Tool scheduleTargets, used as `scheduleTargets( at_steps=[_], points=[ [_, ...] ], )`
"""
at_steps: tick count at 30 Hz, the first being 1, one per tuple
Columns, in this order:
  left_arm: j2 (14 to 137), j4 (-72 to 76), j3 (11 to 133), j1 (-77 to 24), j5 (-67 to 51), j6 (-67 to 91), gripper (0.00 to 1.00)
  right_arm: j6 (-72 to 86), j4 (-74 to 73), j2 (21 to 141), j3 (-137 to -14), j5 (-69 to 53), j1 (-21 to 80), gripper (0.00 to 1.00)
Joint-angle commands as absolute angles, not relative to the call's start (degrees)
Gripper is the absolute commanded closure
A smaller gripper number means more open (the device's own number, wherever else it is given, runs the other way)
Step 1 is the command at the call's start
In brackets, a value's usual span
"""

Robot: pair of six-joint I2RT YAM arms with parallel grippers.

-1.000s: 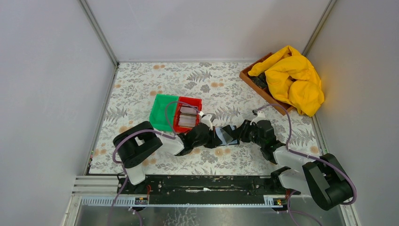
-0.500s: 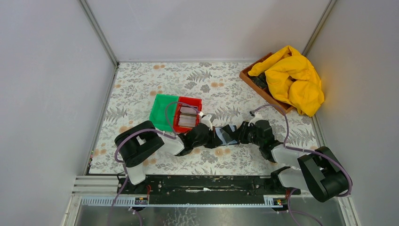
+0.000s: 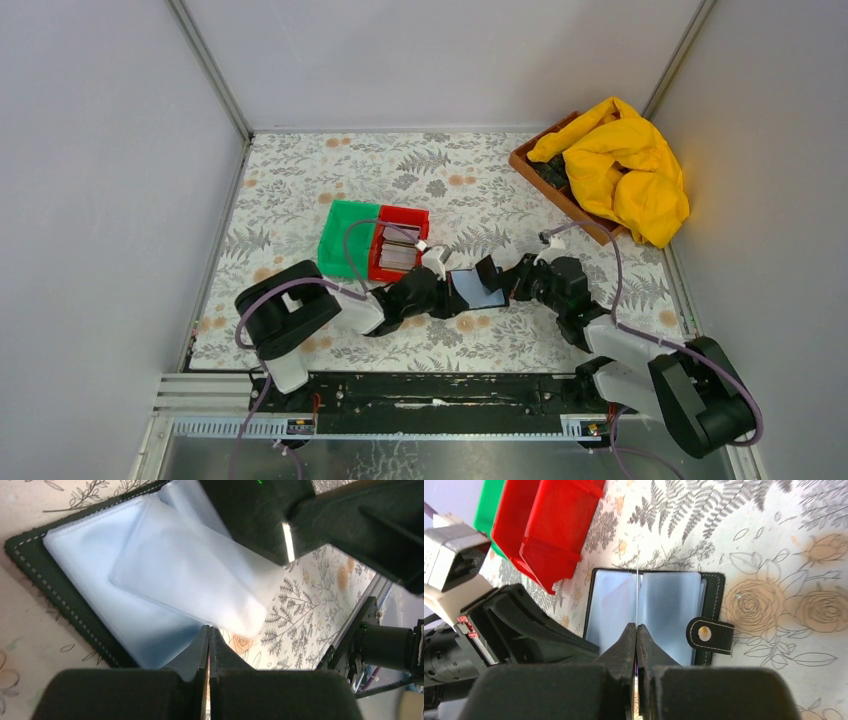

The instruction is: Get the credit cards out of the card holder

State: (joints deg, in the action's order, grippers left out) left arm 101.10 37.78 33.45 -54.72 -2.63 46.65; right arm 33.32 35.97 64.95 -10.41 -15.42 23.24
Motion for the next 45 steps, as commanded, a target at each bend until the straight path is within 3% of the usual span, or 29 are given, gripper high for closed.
scheduleTargets(
  at_steps=[1,10,18,27,45],
  points=[
    [96.58,39.25,30.99,-54.58,-2.96,44.41,0.98,31.46,35.44,58.57,-9.12,-8.79,22.79,1.00],
    [83.30,32.17,30.94,-54.65,-3.87,40.40,0.72,30.88,27.01,38.11,-6.78,-4.49,22.85,1.00],
    [69.19,24.11,31.65,-54.69,-7.75,36.90,0.46,25.64,6.98,28.19,-17.77,-18.57,22.81,1.00],
    [61.09,19.71,33.23,-54.65,-15.05,34.71,0.46,29.56,6.70,21.91,-17.30,-42.36,22.84,1.00],
    [60.77,23.11,32.60,-54.59,-20.92,32.01,0.47,36.34,14.40,20.94,-12.52,-53.13,22.83,1.00]
  ],
)
